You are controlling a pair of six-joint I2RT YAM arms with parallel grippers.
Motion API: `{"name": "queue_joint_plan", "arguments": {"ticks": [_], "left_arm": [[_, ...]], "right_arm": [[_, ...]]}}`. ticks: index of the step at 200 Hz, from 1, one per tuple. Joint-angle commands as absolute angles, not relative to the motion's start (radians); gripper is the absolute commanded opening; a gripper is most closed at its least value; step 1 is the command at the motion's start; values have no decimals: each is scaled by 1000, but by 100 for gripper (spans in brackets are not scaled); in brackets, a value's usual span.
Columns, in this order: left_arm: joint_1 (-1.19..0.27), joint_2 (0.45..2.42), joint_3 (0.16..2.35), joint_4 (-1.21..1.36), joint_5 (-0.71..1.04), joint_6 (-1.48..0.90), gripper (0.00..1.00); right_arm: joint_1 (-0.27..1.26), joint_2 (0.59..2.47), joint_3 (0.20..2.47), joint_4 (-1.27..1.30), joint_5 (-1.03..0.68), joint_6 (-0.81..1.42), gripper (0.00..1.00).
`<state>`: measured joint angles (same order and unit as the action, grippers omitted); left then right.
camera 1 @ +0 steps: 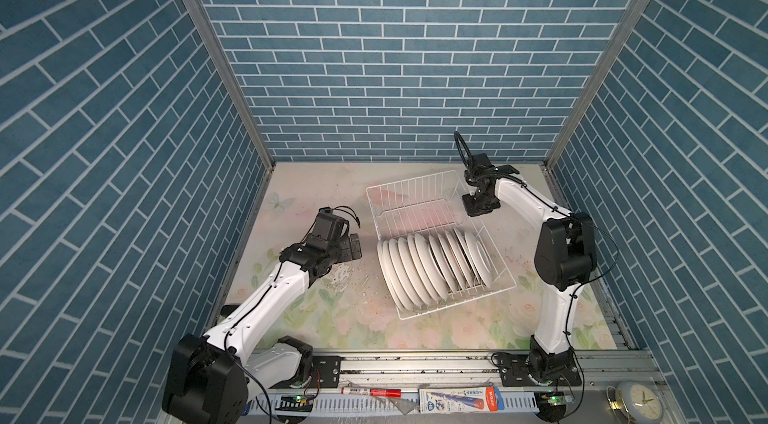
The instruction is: Unload the plates from the dish rack
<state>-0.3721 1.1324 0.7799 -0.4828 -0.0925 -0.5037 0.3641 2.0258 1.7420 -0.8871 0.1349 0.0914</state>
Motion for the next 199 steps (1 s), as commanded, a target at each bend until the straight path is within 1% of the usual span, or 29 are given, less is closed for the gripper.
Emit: {"name": "queue_joint_plan", "arguments": {"ticks": [1, 55, 103, 137, 142, 199], "left_arm": [[-362, 1121, 802, -515, -99, -490, 99], [-360, 1109, 796, -522, -95, -490, 99], [-360, 1075, 748, -509, -86, -526, 99], [-360, 1023, 726, -530, -121, -543, 99], [-360, 1014, 726, -538, -127, -543, 99], [-354, 942, 707, -588, -181, -559, 99]], "right_arm": [[360, 2066, 1827, -863, 213, 27, 15], [385, 2128, 1915, -852, 158, -121, 12], [432, 2165, 1976, -834, 92, -260, 12], [455, 2186, 2021, -817, 27, -305, 12], [460, 2220, 2030, -816, 22, -310, 12], [494, 2334, 2189, -859, -4, -332, 11]]}}
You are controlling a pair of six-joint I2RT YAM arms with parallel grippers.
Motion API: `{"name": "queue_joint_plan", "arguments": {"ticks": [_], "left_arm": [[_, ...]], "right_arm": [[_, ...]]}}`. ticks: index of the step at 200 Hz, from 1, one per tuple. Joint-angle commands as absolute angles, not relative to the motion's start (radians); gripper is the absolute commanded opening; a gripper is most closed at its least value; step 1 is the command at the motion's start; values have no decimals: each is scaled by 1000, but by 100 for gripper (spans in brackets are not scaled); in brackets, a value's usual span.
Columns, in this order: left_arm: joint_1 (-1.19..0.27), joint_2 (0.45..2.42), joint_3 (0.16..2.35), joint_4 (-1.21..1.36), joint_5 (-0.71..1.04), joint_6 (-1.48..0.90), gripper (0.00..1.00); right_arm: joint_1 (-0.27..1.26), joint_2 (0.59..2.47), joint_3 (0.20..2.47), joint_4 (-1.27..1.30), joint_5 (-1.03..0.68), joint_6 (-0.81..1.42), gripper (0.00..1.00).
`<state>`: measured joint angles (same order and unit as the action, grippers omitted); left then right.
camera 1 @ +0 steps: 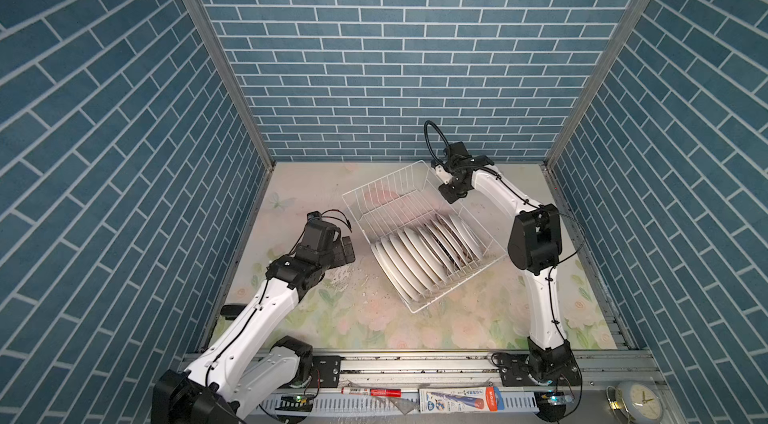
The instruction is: Unload the plates from the dish rack
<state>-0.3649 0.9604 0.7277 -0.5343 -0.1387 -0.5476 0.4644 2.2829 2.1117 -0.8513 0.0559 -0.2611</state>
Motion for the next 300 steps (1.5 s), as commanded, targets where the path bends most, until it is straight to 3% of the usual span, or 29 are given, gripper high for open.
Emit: {"name": "queue_joint_plan", "arguments": {"ticks": [1, 38, 55, 73, 116, 159, 202, 224, 249, 300], "left_arm": [[-354, 942, 707, -590, -181, -559, 99], [-344, 933, 716, -610, -189, -561, 99], [-344, 928, 720, -613, -192, -563, 99], [-342, 928, 725, -613, -192, -560, 99], [-342, 942, 745, -617, -197, -534, 99], [-339, 929, 774, -650, -243, -521, 99], [-330, 925, 781, -668, -253, -509, 99], [-328, 925, 773, -655, -245, -512, 99], [-328, 934, 773, -646, -248, -510, 99], [-326, 933, 778, -632, -278, -509, 99]], "right_arm": [[495, 2335, 2190, -860, -5, -333, 11], [503, 2339, 2230, -853, 11, -326, 18], [502, 2314, 2223, -835, 42, -312, 32], [501, 2265, 2187, -794, 90, -297, 58], [489, 2108, 2056, -683, 121, -234, 72], [455, 1962, 1940, -663, 297, -24, 73], [449, 1618, 1543, -632, 362, 263, 69], [450, 1427, 1344, -661, 334, 408, 63], [464, 1264, 1207, -738, 313, 494, 63], [465, 1049, 1009, -855, 189, 612, 61]]}}
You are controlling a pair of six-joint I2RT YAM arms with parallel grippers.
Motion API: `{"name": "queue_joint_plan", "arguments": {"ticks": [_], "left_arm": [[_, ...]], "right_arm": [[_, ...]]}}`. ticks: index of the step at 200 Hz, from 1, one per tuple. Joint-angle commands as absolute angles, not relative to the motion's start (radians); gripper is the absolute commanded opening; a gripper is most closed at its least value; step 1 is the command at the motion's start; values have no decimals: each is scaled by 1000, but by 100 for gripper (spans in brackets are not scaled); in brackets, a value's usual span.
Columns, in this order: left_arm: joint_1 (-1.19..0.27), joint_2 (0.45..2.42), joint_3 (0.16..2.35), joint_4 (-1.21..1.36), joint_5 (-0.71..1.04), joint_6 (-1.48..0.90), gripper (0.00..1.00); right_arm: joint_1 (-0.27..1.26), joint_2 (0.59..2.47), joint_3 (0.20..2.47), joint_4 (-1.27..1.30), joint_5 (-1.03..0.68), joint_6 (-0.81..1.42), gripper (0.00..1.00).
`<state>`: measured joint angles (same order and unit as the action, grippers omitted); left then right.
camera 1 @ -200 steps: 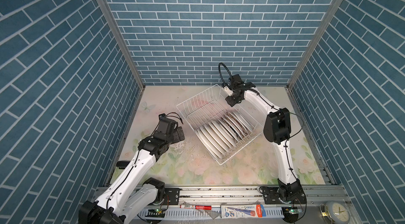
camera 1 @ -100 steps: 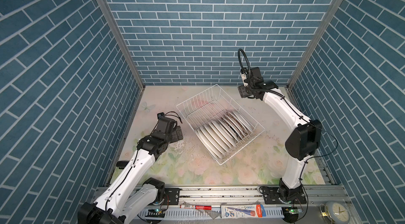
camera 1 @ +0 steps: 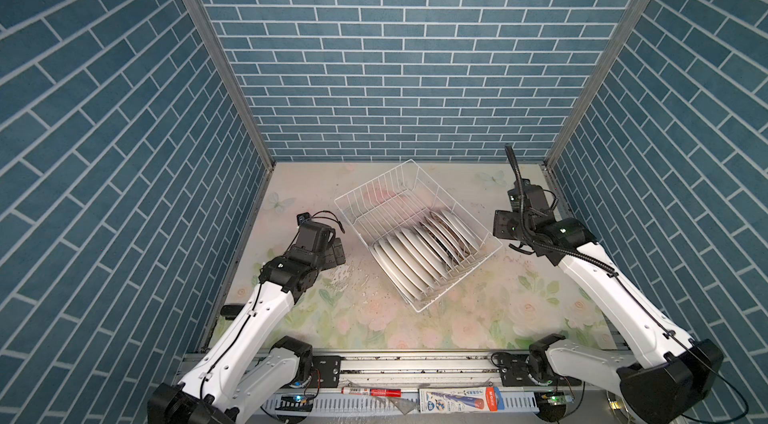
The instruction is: Unload the plates from the dish rack
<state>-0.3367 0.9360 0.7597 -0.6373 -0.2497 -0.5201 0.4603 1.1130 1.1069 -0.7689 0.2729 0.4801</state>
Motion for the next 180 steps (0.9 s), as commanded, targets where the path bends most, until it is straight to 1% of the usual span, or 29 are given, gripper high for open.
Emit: {"name": "queue_joint_plan", "arguments": {"ticks": [1, 29, 81, 109, 143, 180], "left_arm": [[-326, 933, 778, -631, -277, -509, 99], [-327, 926, 770, -625, -268, -514, 99], [-324, 900, 740, -613, -271, -517, 99], [-319, 894, 726, -602, -265, -518, 99], [-314, 893, 726, -591, -256, -515, 99], [-311, 880, 723, -590, -247, -512, 99]], "right_arm": [[465, 1049, 1009, -855, 189, 612, 61], [468, 992, 907, -829, 131, 675, 57], [475, 991, 825, -716, 29, 803, 58], [479, 1001, 827, -702, 18, 844, 58], [482, 1042, 806, -662, -64, 894, 58], [489, 1075, 808, -657, -77, 919, 57]]}}
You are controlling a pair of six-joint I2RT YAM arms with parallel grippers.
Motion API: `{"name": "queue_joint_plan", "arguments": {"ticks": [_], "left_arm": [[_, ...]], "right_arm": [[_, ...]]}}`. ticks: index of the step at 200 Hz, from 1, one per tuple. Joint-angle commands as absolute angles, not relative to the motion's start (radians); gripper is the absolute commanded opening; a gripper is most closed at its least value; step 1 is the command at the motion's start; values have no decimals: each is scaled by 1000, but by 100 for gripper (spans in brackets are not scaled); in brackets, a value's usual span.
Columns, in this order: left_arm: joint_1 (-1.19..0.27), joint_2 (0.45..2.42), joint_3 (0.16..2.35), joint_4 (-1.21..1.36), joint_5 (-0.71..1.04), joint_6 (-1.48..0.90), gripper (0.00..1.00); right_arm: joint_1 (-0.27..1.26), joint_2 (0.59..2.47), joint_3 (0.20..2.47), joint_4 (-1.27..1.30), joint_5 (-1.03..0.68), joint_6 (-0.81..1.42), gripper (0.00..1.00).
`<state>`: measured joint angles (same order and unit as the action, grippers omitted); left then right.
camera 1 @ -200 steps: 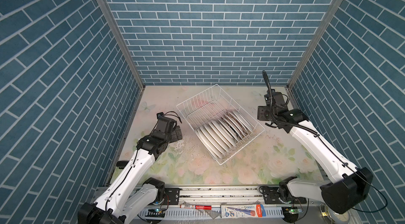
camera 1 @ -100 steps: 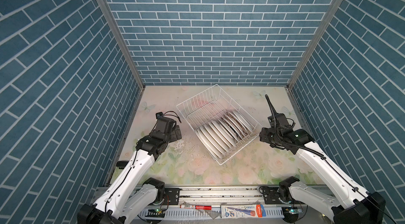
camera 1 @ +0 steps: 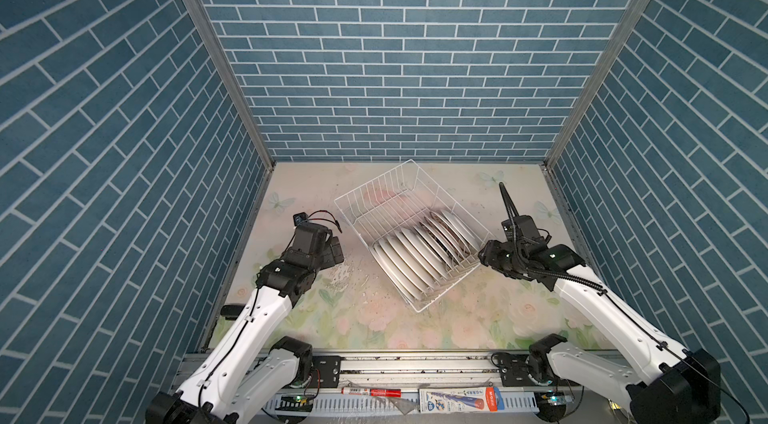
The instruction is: Unload the plates from the dish rack
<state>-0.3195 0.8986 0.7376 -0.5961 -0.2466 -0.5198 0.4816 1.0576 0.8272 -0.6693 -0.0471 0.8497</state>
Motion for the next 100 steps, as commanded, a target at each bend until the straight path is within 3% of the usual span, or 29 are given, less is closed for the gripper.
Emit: {"name": "queue_joint_plan", "arguments": {"ticks": [1, 79, 100], "left_arm": [[-311, 879, 723, -590, -247, -512, 99], [-288, 825, 701, -578, -247, -509, 99], [-287, 823, 702, -574, -247, -510, 99]], "right_arm": [[488, 1075, 808, -657, -75, 919, 57], [488, 1191, 821, -627, -155, 953, 48], [488, 1218, 848, -638, -158, 943, 41]]}}
